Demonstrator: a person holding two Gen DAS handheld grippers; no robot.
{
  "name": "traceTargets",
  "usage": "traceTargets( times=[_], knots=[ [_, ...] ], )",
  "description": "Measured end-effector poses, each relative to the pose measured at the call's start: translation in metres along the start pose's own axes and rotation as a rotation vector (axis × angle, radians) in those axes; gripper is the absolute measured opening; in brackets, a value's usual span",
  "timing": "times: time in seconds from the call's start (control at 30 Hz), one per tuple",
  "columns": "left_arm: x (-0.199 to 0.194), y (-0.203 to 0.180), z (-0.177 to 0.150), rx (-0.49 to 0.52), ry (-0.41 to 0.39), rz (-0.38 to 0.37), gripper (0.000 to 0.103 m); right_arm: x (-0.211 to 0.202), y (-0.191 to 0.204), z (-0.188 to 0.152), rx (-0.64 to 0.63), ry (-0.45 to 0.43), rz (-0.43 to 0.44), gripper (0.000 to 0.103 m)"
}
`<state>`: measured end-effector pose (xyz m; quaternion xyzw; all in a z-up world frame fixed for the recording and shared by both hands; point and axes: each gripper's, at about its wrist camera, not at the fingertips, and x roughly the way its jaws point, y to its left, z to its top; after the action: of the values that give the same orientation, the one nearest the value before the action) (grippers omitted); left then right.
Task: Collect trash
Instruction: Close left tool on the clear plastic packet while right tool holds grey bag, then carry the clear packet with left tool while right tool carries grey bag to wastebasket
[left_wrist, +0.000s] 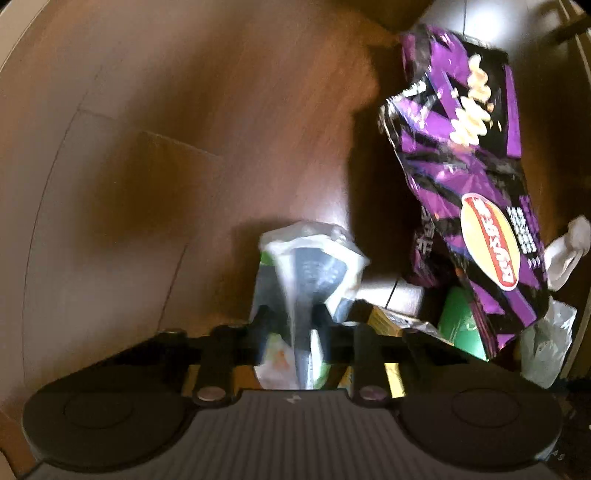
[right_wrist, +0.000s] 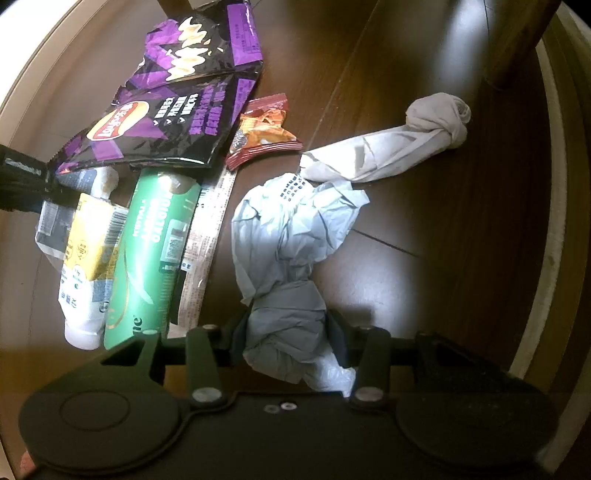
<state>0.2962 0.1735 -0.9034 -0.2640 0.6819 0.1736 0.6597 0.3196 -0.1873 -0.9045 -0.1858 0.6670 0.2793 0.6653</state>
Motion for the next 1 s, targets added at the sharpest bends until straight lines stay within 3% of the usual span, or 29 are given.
traceTargets(
  times=[0.03, 0.13, 0.3, 0.4, 0.63, 1.0],
  knots=[
    [-0.001, -0.004, -0.001, 0.020, -0.002, 0.002, 0.013, -0.001, 0.001, 0.000, 0.003, 0.000, -0.001, 0.045],
    [-0.014, -0.009, -0.004, 0.053, -0.010, 0.005, 0.009, -0.005, 0.002, -0.001, 0.012, -0.007, -0.008, 0.044],
    [-0.056, -0.012, -0.012, 0.058, -0.021, 0.015, 0.008, -0.038, 0.013, -0.002, 0.037, -0.027, -0.020, 0.043],
    [-0.100, -0.012, -0.014, 0.064, -0.034, 0.010, 0.008, -0.076, 0.019, -0.002, 0.092, -0.047, 0.007, 0.043],
    [-0.241, -0.009, -0.029, 0.094, -0.086, -0.034, 0.008, -0.200, 0.051, 0.004, 0.145, -0.110, 0.044, 0.043],
    [-0.475, -0.033, -0.045, 0.172, -0.225, -0.114, 0.008, -0.441, 0.113, 0.028, 0.127, -0.265, 0.047, 0.043]
  ],
)
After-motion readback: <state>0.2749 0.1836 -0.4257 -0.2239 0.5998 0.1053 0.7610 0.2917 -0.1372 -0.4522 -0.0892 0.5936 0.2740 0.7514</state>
